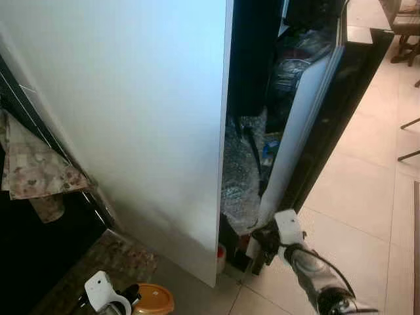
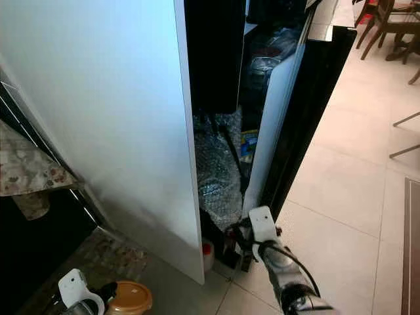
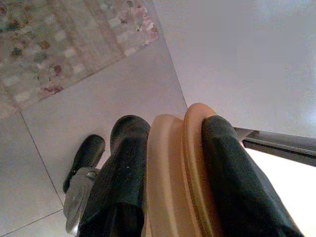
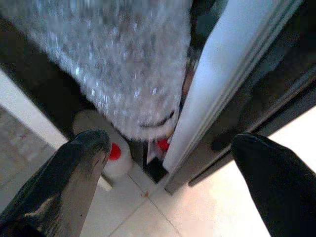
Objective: Restocking fridge
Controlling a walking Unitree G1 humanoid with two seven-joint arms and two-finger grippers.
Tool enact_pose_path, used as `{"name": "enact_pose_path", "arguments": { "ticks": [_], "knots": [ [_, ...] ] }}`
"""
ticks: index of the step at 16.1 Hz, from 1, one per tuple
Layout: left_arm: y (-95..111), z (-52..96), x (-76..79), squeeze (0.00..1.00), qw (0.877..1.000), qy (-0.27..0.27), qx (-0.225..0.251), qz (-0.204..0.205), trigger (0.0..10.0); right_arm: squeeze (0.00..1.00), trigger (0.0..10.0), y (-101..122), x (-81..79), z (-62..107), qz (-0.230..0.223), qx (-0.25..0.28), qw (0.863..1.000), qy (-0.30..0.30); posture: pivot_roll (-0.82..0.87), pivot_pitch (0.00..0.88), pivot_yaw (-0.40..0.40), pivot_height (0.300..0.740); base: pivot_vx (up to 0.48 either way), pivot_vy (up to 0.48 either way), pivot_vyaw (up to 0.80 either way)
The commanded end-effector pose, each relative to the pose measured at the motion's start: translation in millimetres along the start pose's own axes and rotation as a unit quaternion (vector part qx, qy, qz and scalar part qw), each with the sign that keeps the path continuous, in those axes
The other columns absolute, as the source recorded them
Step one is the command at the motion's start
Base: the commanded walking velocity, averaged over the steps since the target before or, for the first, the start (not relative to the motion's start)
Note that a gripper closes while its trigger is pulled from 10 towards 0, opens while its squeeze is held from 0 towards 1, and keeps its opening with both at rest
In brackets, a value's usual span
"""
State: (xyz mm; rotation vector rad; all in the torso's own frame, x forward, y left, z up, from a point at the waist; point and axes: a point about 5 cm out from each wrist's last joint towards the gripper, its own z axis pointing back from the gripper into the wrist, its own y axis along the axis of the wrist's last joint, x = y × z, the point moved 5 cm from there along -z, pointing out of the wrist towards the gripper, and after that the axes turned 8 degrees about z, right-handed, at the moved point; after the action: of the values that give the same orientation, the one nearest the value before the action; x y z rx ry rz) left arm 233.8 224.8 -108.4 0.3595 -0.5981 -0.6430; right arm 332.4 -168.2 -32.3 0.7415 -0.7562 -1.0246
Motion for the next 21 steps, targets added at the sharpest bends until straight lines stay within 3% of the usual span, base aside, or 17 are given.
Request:
{"name": "enact_pose_path", "arguments": {
  "ticks": [1, 6, 9, 11, 16, 21],
  "knots": [
    [0, 0.5, -3.2, 0.00, 1.000, 0.004, -0.001, -0.010, 10.0, 0.00, 10.0, 19, 2.3, -2.6, 0.012, 0.032, 0.999, 0.009, 0.00, 0.000, 0.036, 0.740, 0.000, 0.000, 0.00],
    [1, 0.4, -3.1, 0.00, 1.000, 0.006, 0.002, -0.009, 10.0, 0.00, 10.0, 49, 0.8, -4.7, 0.035, 0.086, 0.995, 0.044, 0.00, 0.000, 0.038, 0.740, 0.000, 0.000, 0.00],
    [2, 0.2, -2.3, 0.00, 1.000, 0.005, 0.003, -0.010, 10.0, 0.00, 10.0, 60, 8.8, -5.4, 0.043, 0.096, 0.994, 0.031, 0.00, 0.000, 0.039, 0.740, 0.000, 0.000, 0.00],
    [3, 0.1, -2.0, 0.00, 1.000, 0.005, 0.006, -0.010, 10.0, 0.00, 10.0, 72, 26.4, -4.4, 0.048, 0.111, 0.993, -0.006, 0.00, 0.000, 0.040, 0.740, 0.000, 0.000, 0.00],
    [3, 0.1, -2.4, 0.00, 1.000, 0.007, 0.007, -0.010, 10.0, 0.00, 10.0, 78, 36.2, -3.3, 0.057, 0.114, 0.992, -0.020, 0.01, 0.000, 0.039, 0.740, 0.000, 0.000, 0.00],
    [3, 0.4, -4.1, 0.00, 1.000, 0.008, 0.007, -0.011, 10.0, 0.00, 10.0, 75, 54.9, 0.5, 0.051, 0.109, 0.990, -0.074, 0.01, 0.000, 0.041, 0.740, 0.000, 0.000, 0.00]
  ]
}}
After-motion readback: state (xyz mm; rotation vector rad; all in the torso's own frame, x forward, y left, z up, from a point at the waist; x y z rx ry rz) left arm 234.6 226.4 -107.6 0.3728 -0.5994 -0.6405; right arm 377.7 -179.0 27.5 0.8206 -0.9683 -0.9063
